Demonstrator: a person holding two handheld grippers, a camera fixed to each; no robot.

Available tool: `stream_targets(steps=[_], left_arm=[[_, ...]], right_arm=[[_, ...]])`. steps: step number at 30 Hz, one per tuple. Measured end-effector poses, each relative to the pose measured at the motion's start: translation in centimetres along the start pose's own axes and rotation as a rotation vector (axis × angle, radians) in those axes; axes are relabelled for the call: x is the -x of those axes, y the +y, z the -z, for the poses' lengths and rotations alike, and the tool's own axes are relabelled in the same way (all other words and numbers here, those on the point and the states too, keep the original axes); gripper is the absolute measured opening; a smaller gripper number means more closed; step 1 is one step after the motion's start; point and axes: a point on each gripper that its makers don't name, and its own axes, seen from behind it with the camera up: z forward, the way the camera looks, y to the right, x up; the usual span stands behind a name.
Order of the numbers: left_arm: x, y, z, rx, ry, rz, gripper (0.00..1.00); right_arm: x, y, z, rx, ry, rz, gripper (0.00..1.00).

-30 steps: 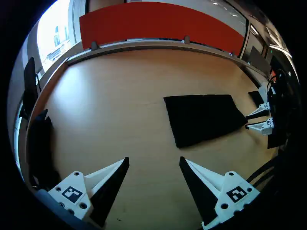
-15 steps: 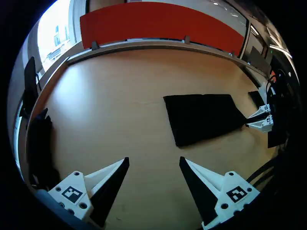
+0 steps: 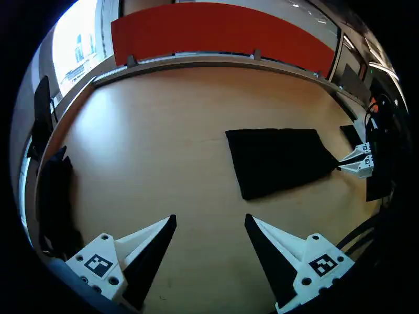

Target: Fold towel

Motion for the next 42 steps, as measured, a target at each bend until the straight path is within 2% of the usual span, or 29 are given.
stream_targets(steps=[14, 30, 42], left_arm=[[-0.5, 0.0, 0.1, -0.003, 0.010, -0.002, 0.97], [-0.7, 0.0, 0.5, -0.009, 0.016, -0.003, 0.97], [-0.8, 0.1, 0.9, -0.009, 0.020, -0.001, 0.97]], right_arm=[[-4.2, 1.5, 2.1, 0.047, 0.085, 0.026, 0.04], [-8.6, 3.9, 5.8, 0.109, 0.179, 0.082, 0.05], [-10.6, 5.3, 8.2, 0.145, 0.220, 0.107, 0.05]])
